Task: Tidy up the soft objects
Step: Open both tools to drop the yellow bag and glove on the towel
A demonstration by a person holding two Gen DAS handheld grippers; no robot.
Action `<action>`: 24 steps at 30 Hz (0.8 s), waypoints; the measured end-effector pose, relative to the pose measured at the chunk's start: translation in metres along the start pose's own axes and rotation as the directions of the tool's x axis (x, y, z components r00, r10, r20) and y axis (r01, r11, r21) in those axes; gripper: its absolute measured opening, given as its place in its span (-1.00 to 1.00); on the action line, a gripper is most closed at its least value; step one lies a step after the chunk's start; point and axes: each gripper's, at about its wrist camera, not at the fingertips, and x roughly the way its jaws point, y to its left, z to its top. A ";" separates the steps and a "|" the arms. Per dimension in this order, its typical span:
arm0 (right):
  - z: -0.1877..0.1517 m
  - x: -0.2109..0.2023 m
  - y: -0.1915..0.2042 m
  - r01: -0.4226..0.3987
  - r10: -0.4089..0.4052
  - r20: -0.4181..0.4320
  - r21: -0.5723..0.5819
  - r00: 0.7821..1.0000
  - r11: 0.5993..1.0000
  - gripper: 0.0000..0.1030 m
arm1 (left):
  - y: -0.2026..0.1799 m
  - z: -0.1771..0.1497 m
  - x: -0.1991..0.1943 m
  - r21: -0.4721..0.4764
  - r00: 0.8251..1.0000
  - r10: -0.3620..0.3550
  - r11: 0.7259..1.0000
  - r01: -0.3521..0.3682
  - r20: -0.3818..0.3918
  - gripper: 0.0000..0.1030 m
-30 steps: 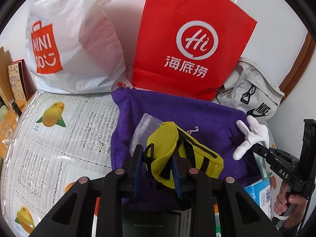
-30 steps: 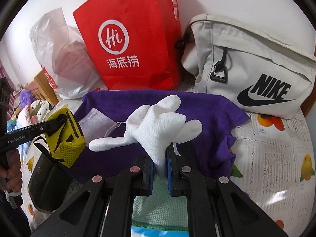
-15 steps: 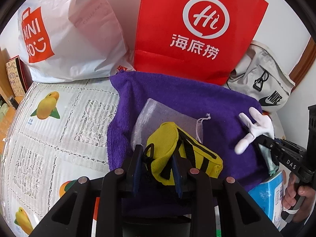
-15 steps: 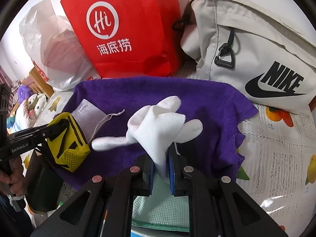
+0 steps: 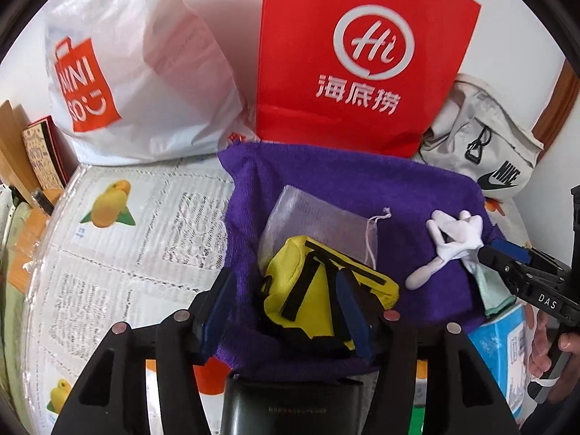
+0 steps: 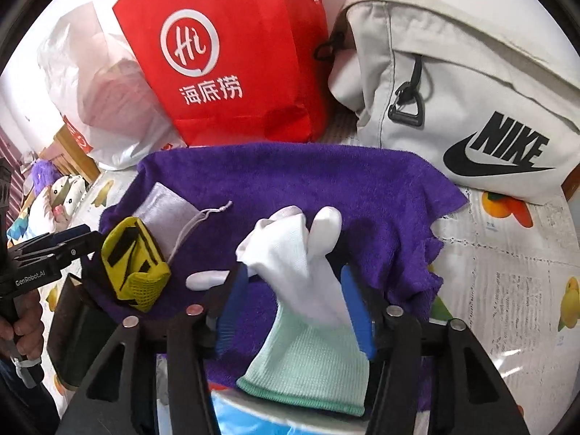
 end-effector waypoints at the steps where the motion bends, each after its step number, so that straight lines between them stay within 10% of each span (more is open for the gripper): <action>1: -0.001 -0.004 0.001 0.002 -0.002 0.006 0.004 1.000 1.000 0.17 | 0.000 0.000 -0.003 -0.001 1.000 0.003 1.000 -0.003 0.005 0.09; 24: -0.113 -0.129 0.062 -0.043 0.046 0.106 -0.033 0.993 0.999 0.30 | 0.003 -0.095 -0.120 0.015 0.995 -0.062 0.998 0.061 0.078 0.09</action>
